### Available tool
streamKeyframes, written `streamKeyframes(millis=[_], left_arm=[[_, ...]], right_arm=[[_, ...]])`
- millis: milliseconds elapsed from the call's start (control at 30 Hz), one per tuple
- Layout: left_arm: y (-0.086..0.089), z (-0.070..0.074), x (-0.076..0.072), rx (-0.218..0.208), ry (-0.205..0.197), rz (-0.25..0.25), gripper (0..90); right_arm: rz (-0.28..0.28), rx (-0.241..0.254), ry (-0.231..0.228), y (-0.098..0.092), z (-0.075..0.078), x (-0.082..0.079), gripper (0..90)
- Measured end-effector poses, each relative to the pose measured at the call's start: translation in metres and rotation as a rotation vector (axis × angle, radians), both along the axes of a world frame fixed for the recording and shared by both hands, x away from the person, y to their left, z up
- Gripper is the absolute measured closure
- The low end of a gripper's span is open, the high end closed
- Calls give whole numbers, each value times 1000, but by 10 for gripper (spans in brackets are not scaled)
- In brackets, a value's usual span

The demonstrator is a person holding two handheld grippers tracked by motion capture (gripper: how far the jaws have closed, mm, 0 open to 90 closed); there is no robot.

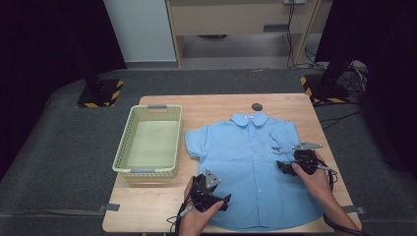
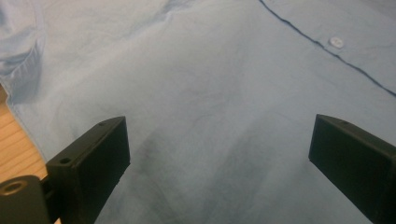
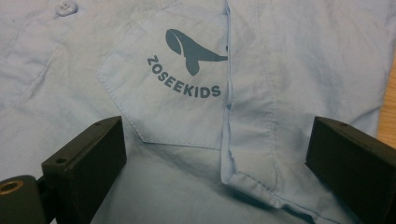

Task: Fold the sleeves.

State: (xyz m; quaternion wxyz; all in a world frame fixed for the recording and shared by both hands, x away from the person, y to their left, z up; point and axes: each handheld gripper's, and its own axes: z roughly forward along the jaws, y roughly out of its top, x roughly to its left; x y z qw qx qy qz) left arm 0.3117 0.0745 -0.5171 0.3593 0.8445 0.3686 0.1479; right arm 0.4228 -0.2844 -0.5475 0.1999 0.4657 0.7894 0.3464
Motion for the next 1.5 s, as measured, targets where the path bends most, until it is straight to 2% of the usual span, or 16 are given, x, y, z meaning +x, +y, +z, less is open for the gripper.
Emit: streamKeyframes(millis=[167,333,733,1133,1333,1500], left_arm=[[-1,8,5,-1,1,14,52],[-1,13,14,-20,10,34,55],[-11,28,50,-19,24,65,55],[-20,33,87,-6,46,69,53],[-26,46,104,13,51,54,56],[-22,56,120,14,47,82,59]], right_arm=[[4,-1,1,-4,0,-3,51],[16,-1,-1,-11,0,-5,51],[28,0,0,-25,0,-11,51],[29,-1,-2,-30,0,-14,51],[31,-3,0,-30,0,-15,51],[31,-2,0,-30,0,-15,51]])
